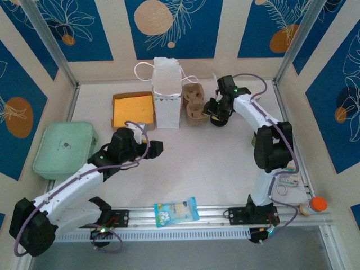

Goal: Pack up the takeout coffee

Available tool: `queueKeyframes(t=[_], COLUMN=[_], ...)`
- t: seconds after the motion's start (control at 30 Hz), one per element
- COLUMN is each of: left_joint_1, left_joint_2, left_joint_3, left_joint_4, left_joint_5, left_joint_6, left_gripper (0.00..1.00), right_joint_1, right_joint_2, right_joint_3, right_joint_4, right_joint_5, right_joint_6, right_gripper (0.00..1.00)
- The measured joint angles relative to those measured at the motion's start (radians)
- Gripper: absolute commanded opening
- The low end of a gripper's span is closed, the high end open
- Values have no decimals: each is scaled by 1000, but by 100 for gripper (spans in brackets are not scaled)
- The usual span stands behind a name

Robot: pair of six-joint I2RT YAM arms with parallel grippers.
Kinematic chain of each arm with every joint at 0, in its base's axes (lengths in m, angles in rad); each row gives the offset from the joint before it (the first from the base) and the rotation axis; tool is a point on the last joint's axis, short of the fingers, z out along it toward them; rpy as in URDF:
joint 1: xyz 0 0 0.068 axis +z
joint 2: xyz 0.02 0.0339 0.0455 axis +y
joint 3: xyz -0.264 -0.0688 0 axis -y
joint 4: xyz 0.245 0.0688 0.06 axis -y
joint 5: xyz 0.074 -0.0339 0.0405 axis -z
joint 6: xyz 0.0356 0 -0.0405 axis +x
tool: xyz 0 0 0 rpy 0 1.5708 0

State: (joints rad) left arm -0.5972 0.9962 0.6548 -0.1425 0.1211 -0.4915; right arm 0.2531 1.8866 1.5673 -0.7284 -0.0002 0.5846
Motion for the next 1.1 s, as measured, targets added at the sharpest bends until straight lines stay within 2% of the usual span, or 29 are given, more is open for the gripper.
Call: queueKeyframes(t=[0.27,0.97,1.1], left_joint_1=[3,18,19], left_joint_2=[0,0,2], left_joint_3=[-3,-3,-3], left_joint_4=[0,0,0], left_joint_5=[0,-3,-3], left_joint_6=[0,1,1], left_gripper=[83,83,83], right_joint_1=[0,3,3], right_joint_2=[42,117,122], right_joint_3=[23,104,116], right_joint_4=[0,-23,-23], right_joint_5=[5,23,23], right_joint_6=[0,0,0], right_gripper=[38,37,34])
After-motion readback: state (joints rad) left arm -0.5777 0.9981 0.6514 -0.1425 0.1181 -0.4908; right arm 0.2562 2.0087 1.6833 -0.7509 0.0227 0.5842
